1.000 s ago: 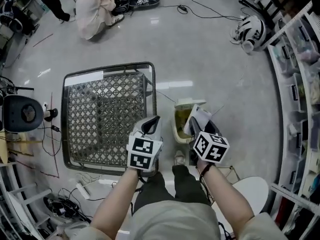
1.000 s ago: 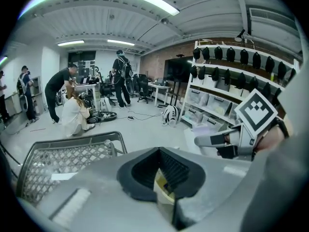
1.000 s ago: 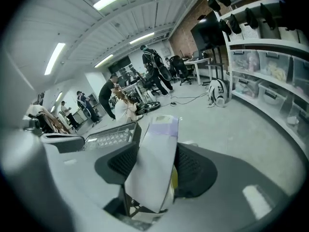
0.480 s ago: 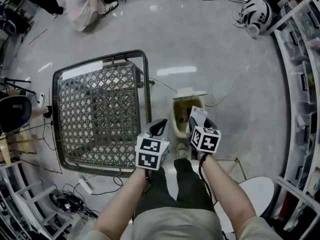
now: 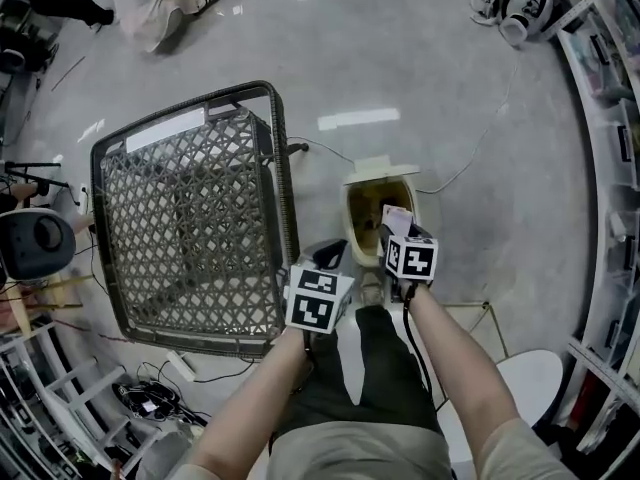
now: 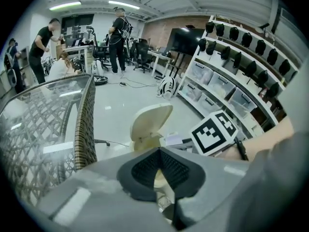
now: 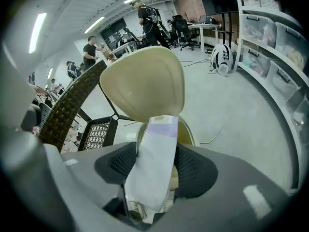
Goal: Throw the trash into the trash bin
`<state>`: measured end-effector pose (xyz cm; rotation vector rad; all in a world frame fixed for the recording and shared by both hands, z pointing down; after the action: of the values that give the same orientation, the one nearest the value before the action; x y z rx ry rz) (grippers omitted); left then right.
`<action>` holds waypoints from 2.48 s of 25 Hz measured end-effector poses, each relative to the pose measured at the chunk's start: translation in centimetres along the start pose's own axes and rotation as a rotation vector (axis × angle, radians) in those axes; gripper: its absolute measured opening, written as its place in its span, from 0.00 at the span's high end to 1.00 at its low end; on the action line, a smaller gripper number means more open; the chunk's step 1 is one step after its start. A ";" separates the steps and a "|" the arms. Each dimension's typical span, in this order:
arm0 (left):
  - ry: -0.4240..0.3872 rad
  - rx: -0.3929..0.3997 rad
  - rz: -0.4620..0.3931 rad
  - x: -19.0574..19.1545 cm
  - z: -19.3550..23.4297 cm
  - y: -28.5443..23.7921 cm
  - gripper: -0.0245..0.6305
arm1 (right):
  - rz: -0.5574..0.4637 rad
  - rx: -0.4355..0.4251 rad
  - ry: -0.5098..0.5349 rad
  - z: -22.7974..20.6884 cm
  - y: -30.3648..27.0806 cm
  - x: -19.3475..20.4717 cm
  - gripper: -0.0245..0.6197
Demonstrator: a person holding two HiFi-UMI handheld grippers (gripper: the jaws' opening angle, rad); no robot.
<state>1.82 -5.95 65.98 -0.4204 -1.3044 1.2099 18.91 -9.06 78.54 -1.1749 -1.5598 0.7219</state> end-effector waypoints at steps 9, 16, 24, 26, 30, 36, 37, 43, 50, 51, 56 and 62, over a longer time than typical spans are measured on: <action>0.029 0.010 0.058 1.6 0.2 -1.8 0.96 | 0.028 0.012 -0.024 -1.1 -2.0 0.5 0.53; 0.014 0.000 0.021 0.2 0.2 -0.4 0.96 | -0.029 -0.030 -0.003 -0.7 1.1 -0.8 0.59; -0.089 -0.046 -0.067 -4.5 -0.2 4.5 0.96 | -0.178 -0.101 0.041 1.4 9.6 -5.5 0.72; -0.109 -0.060 -0.095 -5.9 -0.2 6.2 0.96 | -0.222 -0.114 0.076 2.2 12.0 -7.0 0.75; -0.154 -0.095 -0.168 -8.7 -0.2 10.3 0.96 | -0.326 -0.146 0.163 4.8 17.6 -10.0 0.81; -0.191 -0.141 -0.291 -12.1 0.1 17.0 0.96 | -0.468 -0.190 0.294 9.4 26.1 -13.2 0.86; -0.185 -0.146 -0.315 -12.5 0.2 18.2 0.96 | -0.491 -0.202 0.317 10.2 27.4 -13.6 0.87; -0.227 -0.211 -0.469 -14.6 -0.6 26.8 0.96 | -0.634 -0.298 0.389 15.1 35.0 -14.4 0.89; -0.398 -0.283 -0.586 -14.3 -2.4 35.0 0.96 | -0.777 -0.381 0.464 20.6 42.5 -15.4 0.91; -0.399 -0.285 -0.606 -14.3 -2.6 36.1 0.96 | -0.802 -0.390 0.479 21.3 43.7 -15.6 0.91; -0.315 -0.331 -0.744 -14.1 -3.8 41.9 0.96 | -0.921 -0.450 0.556 24.5 49.7 -16.2 0.93; -0.305 -0.330 -0.853 -14.2 -4.0 47.3 0.96 | -1.006 -0.507 0.636 28.1 54.7 -16.5 0.95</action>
<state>-12.48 1.69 19.20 0.1149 -1.7037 0.3435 10.48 -2.55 15.75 -0.6754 -1.5286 -0.6781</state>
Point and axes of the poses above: the fingertips, and each gripper's own axes: y backward along the fingers, z to its left, x out of its underside, the point moved 8 cm from there along y, backward along the fingers, and after that the axes turned 1 degree about -y, right-handed, at the moved point
